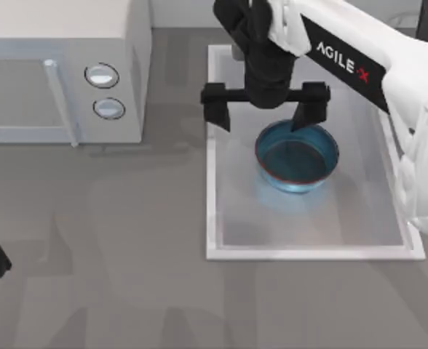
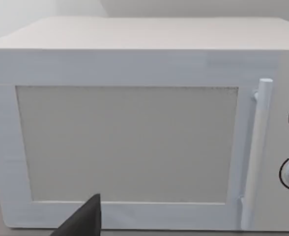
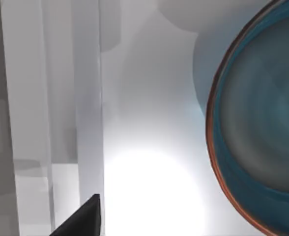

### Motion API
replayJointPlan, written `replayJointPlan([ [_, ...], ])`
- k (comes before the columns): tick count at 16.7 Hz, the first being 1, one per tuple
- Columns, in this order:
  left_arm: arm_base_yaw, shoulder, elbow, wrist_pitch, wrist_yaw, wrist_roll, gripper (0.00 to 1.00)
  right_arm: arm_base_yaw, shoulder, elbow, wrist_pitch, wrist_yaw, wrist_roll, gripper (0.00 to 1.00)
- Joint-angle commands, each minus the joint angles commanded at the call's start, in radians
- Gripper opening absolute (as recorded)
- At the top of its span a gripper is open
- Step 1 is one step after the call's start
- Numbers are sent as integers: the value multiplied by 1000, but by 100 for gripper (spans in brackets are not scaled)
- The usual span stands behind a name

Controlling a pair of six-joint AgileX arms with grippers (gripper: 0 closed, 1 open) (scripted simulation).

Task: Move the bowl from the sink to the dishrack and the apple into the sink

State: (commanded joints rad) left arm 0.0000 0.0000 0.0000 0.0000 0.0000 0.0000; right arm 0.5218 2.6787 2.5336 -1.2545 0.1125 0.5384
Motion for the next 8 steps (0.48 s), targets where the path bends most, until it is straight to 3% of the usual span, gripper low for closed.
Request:
replayJointPlan([
  [8,0,0,0,0,0,0,100,-6,31,-6,37,-1,-5,100],
])
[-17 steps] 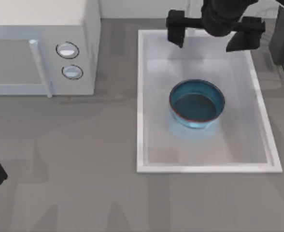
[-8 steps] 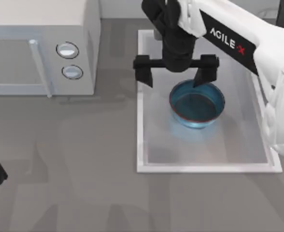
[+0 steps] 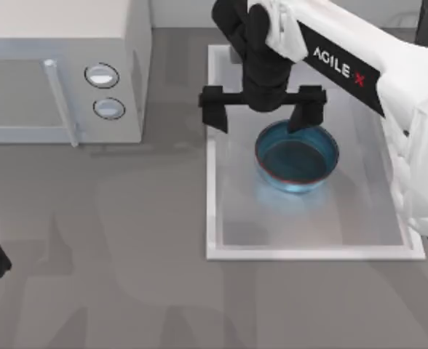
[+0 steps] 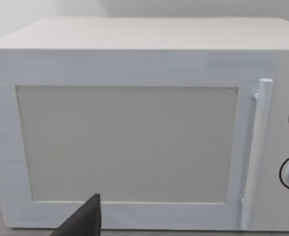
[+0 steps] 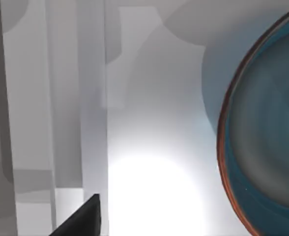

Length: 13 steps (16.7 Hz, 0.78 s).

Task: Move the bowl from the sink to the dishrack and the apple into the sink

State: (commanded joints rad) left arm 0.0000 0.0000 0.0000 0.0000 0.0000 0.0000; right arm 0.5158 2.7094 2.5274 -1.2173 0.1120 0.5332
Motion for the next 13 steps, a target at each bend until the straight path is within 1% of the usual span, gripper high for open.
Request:
replayJointPlan([
  [6,0,0,0,0,0,0,100,-12,137,-19,157,0,-12,100],
  [11,0,0,0,0,0,0,100,-13,152,-21,175,0,-13,100],
  [13,0,0,0,0,0,0,100,-13,152,-21,175,0,-13,85],
])
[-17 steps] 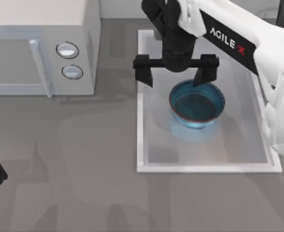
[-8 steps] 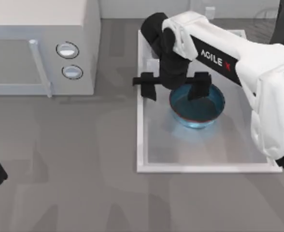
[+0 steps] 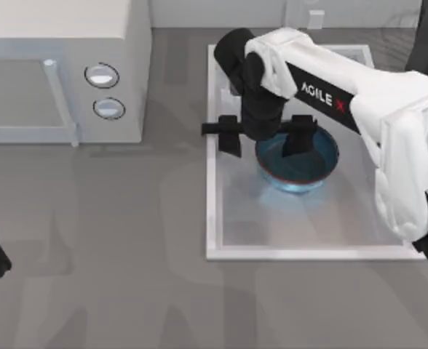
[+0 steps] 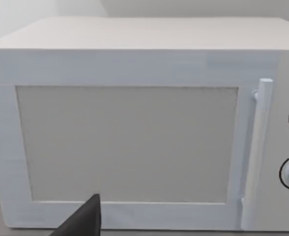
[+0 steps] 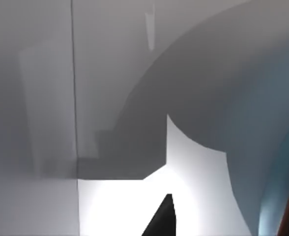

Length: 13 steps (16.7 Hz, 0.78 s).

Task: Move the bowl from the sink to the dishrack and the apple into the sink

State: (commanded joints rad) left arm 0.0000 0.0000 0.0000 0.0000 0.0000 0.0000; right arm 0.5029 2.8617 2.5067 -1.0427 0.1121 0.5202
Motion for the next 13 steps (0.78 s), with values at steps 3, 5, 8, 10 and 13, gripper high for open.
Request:
replayJointPlan([
  [3,0,0,0,0,0,0,100,0,0,0,0,0,0,62],
  [5,0,0,0,0,0,0,100,0,0,0,0,0,0,47],
  [8,0,0,0,0,0,0,100,0,0,0,0,0,0,25],
  [10,0,0,0,0,0,0,100,0,0,0,0,0,0,10],
  [13,0,0,0,0,0,0,100,0,0,0,0,0,0,0],
])
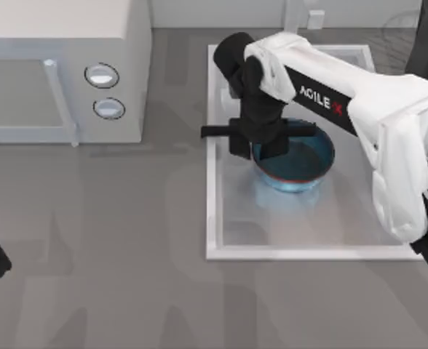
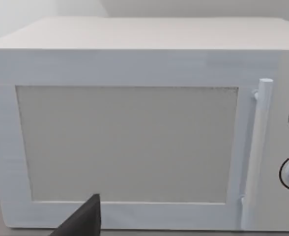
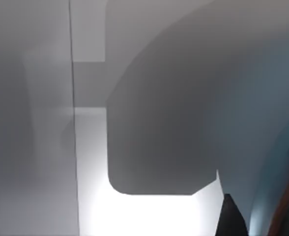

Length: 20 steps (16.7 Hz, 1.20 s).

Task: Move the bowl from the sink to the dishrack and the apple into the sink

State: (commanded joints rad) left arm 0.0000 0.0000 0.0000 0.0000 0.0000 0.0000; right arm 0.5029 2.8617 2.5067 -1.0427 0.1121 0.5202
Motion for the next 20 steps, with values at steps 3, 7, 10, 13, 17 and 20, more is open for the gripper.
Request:
replayJointPlan([
  [3,0,0,0,0,0,0,100,0,0,0,0,0,0,0],
  [7,0,0,0,0,0,0,100,-3,-8,-4,0,1,0,0],
  [10,0,0,0,0,0,0,100,15,-42,-23,-16,3,14,0],
  [13,0,0,0,0,0,0,100,72,-167,-92,-75,9,65,0],
  [17,0,0,0,0,0,0,100,183,-428,-241,-200,23,177,0],
  [20,0,0,0,0,0,0,100,280,-653,-370,-310,35,276,0],
])
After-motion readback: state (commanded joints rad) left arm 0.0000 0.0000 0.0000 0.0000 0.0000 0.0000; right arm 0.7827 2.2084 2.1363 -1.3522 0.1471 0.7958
